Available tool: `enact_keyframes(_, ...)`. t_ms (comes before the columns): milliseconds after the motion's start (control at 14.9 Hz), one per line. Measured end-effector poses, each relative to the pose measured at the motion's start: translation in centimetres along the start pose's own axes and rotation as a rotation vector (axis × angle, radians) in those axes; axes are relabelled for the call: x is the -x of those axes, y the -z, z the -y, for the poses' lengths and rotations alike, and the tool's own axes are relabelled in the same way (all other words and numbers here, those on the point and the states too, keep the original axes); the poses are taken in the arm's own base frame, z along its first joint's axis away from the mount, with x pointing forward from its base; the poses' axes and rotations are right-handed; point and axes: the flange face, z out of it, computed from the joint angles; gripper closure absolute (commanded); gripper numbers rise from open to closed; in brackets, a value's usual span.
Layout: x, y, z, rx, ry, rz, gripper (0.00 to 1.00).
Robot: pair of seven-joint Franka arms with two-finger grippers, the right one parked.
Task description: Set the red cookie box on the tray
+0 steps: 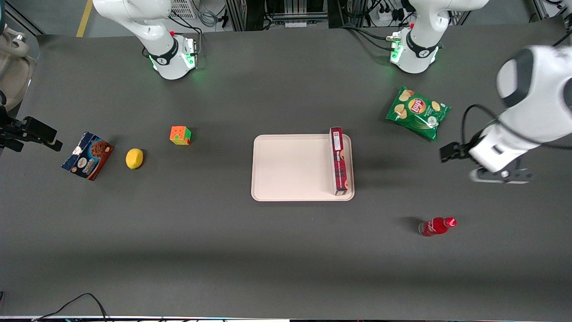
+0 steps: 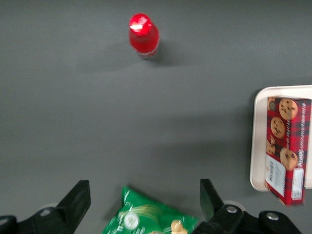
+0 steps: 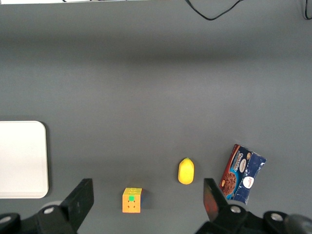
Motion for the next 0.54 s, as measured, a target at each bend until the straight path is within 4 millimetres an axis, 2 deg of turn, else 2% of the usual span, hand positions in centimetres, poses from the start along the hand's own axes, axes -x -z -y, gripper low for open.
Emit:
enact_keyframes(134,1.2,4.6,1.1,0.003,-0.010,-0.005,0.00)
enact_keyframes(269,2.6,8.4,2.4,0.003,-0.023,-0.041,0.00)
enact_keyframes(403,4.2,11.1,3.7,-0.013,-0.044,-0.081,0.00)
enact_keyframes(537,5.6,12.8,4.0,-0.015,-0.046,-0.090,0.00)
